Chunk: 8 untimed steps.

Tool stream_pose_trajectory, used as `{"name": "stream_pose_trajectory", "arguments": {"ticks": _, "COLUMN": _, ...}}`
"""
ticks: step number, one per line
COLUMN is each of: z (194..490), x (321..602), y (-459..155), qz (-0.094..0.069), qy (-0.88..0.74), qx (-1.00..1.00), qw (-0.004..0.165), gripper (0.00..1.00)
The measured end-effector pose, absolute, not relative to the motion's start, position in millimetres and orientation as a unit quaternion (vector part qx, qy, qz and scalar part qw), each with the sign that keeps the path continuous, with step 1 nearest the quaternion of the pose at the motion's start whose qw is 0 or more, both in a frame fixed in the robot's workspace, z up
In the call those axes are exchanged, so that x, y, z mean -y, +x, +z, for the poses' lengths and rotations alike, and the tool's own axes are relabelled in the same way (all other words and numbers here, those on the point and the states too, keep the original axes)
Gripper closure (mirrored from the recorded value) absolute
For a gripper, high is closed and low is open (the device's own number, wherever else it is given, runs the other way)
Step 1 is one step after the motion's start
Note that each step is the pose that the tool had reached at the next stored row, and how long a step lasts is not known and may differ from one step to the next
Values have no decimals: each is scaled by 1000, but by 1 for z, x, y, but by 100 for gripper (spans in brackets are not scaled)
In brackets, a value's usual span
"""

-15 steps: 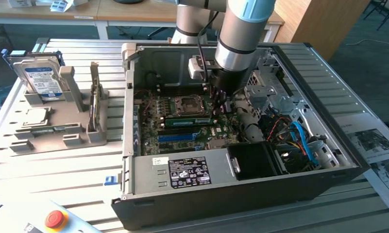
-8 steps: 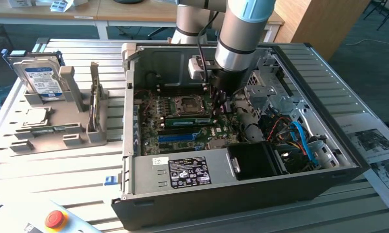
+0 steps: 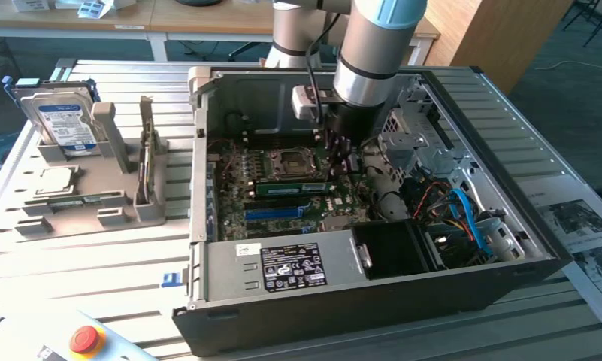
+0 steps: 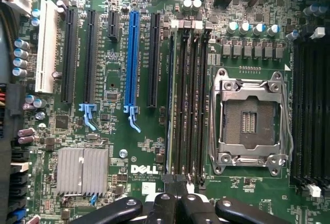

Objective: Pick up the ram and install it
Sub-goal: 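Press down the ram until it locks into place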

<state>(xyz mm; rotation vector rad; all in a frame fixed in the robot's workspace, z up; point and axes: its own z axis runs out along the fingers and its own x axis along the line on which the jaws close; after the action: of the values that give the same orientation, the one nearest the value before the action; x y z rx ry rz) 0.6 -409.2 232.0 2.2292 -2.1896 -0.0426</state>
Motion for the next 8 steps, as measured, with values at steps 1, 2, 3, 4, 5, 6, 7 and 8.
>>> {"name": "stream_pose_trajectory", "arguments": {"ticks": 1, "z": 233, "x": 409, "y": 1, "qz": -14, "qy": 713, "qx": 701, "qw": 8, "gripper": 90}}
{"name": "stream_pose_trajectory", "arguments": {"ticks": 2, "z": 233, "x": 409, "y": -4, "qz": -13, "qy": 713, "qx": 701, "qw": 8, "gripper": 90}}
{"name": "stream_pose_trajectory", "arguments": {"ticks": 3, "z": 233, "x": 409, "y": -16, "qz": -13, "qy": 713, "qx": 701, "qw": 7, "gripper": 90}}
{"name": "stream_pose_trajectory", "arguments": {"ticks": 4, "z": 233, "x": 409, "y": -19, "qz": -12, "qy": 713, "qx": 701, "qw": 7, "gripper": 90}}
{"name": "stream_pose_trajectory", "arguments": {"ticks": 5, "z": 233, "x": 409, "y": -22, "qz": -12, "qy": 713, "qx": 701, "qw": 7, "gripper": 90}}
{"name": "stream_pose_trajectory", "arguments": {"ticks": 6, "z": 233, "x": 409, "y": -25, "qz": -12, "qy": 713, "qx": 701, "qw": 6, "gripper": 90}}
{"name": "stream_pose_trajectory", "arguments": {"ticks": 7, "z": 233, "x": 409, "y": -28, "qz": -11, "qy": 713, "qx": 701, "qw": 6, "gripper": 90}}
{"name": "stream_pose_trajectory", "arguments": {"ticks": 8, "z": 233, "x": 409, "y": -31, "qz": -11, "qy": 713, "qx": 701, "qw": 6, "gripper": 90}}
